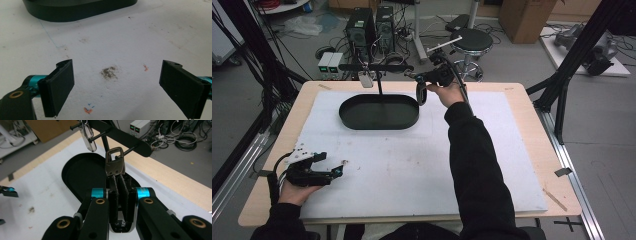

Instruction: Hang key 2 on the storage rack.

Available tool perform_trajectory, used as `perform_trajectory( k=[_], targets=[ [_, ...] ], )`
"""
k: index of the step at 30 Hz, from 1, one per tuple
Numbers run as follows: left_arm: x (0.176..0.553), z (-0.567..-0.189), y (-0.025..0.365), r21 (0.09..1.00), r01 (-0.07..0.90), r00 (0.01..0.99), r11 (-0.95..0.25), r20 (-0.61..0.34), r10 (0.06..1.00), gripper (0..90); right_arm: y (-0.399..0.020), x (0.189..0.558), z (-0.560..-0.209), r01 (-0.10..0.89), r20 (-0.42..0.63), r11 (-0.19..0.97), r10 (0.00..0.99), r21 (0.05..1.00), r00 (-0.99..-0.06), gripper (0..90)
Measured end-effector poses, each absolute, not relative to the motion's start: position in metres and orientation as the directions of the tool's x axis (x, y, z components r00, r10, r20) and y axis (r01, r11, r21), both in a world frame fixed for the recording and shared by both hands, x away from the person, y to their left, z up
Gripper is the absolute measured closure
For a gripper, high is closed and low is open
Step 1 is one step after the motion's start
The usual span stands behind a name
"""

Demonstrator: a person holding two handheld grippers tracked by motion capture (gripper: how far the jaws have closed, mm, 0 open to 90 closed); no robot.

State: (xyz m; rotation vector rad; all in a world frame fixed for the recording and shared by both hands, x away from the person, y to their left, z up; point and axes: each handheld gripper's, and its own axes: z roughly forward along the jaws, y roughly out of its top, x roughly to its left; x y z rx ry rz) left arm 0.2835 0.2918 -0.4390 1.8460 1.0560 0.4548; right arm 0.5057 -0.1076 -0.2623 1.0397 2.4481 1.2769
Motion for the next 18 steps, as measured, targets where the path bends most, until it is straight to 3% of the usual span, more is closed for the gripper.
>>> perform_trajectory(
  k=[5, 10, 18],
  targets=[
    [0.283, -0.439, 0.292, 0.861, 0.471, 0.564, -0.193, -0.126, 0.816, 13.0, -0.097, 0.507, -0.268, 0.504, 0.113, 0.401, 0.687, 0.765, -0.718, 86.1],
    [0.284, -0.437, 0.294, 0.872, 0.462, 0.565, -0.160, -0.151, 0.811, 13.0, -0.082, 0.507, -0.279, 0.497, 0.001, 0.493, 0.709, 0.714, -0.705, 85.5],
    [0.284, -0.437, 0.296, 0.875, 0.459, 0.561, -0.154, -0.151, 0.814, 13.0, -0.076, 0.513, -0.283, 0.515, 0.006, 0.438, 0.757, 0.736, -0.653, 85.5]
  ],
)
